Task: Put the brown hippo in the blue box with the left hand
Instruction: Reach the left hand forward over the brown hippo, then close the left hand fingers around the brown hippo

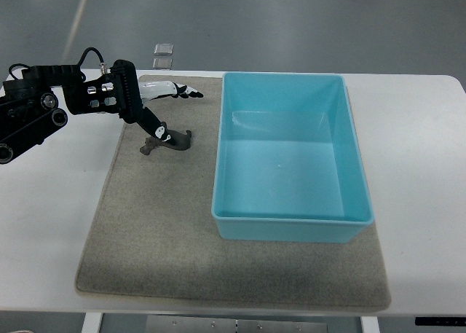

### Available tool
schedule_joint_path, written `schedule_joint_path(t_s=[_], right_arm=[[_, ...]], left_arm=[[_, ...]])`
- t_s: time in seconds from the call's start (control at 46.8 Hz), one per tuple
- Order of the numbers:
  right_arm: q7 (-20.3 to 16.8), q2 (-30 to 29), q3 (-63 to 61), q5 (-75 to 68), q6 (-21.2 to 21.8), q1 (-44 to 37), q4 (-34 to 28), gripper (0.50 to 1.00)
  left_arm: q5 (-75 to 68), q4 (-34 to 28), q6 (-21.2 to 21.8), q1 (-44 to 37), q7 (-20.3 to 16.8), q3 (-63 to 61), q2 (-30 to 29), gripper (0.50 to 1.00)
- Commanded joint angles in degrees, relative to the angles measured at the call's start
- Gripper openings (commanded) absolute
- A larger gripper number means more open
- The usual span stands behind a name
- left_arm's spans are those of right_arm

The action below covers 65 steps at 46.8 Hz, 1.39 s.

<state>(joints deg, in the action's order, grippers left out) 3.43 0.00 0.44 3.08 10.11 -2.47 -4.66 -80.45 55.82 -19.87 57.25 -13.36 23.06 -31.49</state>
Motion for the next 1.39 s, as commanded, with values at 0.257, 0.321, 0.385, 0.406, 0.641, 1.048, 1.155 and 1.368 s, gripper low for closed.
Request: schedule_joint_path(t_s=[0.257, 0.321, 0.385, 0.406, 0.641, 1.048, 1.155, 1.368], right_arm=[[0.0, 0.0, 0.0, 0.0, 0.0, 0.0, 0.0, 0.936], [0.0, 0.0, 0.0, 0.0, 0.0, 0.0, 0.0, 0.936], [0.0, 0.0, 0.0, 0.0, 0.0, 0.0, 0.0, 0.936], [0.0, 0.0, 0.0, 0.0, 0.0, 0.0, 0.0, 0.936], [0.0, 0.0, 0.0, 0.0, 0.0, -0.1, 0.0, 0.936], [0.0, 0.0, 0.0, 0.0, 0.0, 0.0, 0.0, 0.936], [0.0, 0.0, 0.0, 0.0, 0.0, 0.0, 0.0, 0.936], [0.0, 0.0, 0.0, 0.0, 0.0, 0.0, 0.0, 0.936]], left_arm=[[-7.4, 0.0, 1.3, -0.1, -0.1, -1.4, -0.1, 0.994], [-7.4, 0.0, 1.3, 0.0, 0.0, -1.4, 0.0, 0.994], [-7.6, 0.0, 1.4, 0.0, 0.0, -1.4, 0.0, 0.994], [-7.8, -0.1, 1.4, 0.0, 0.0, -1.4, 0.1, 0.994], [-9.6, -0.2, 1.9, -0.1, 0.0, -1.4, 0.3, 0.992], [-10.5, -0.6, 2.2, 0.1, -0.1, -1.8, 0.3, 0.981], [-10.5, -0.6, 2.2, -0.1, -0.1, -1.8, 0.3, 0.969], [-10.5, -0.5, 2.2, 0.2, -0.2, -2.2, 0.4, 0.866]])
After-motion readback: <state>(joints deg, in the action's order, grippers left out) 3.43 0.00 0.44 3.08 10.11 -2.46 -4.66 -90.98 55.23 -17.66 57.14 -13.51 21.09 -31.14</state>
